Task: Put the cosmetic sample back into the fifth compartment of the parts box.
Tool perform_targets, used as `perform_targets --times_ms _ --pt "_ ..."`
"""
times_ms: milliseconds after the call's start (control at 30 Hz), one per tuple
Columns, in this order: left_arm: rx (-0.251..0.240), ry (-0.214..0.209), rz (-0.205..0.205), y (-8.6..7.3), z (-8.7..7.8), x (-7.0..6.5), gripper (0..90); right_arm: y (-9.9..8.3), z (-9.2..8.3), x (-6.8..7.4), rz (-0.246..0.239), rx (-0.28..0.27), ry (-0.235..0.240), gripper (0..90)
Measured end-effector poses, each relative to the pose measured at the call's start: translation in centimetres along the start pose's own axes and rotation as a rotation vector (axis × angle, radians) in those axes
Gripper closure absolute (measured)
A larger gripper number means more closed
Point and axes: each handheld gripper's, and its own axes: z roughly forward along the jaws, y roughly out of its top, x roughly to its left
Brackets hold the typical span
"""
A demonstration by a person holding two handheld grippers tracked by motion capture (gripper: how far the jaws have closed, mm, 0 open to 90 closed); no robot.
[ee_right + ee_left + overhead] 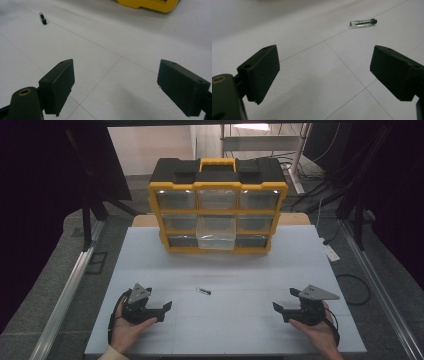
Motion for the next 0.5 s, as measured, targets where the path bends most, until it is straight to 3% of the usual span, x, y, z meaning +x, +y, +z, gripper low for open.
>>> perform_targets --times_ms 500 --pt "-0.018 -0.019 0.038 -0.03 -0.08 -0.35 9.8 0.15 0.21 0.36 -0.008 0.009 0.018 14.9"
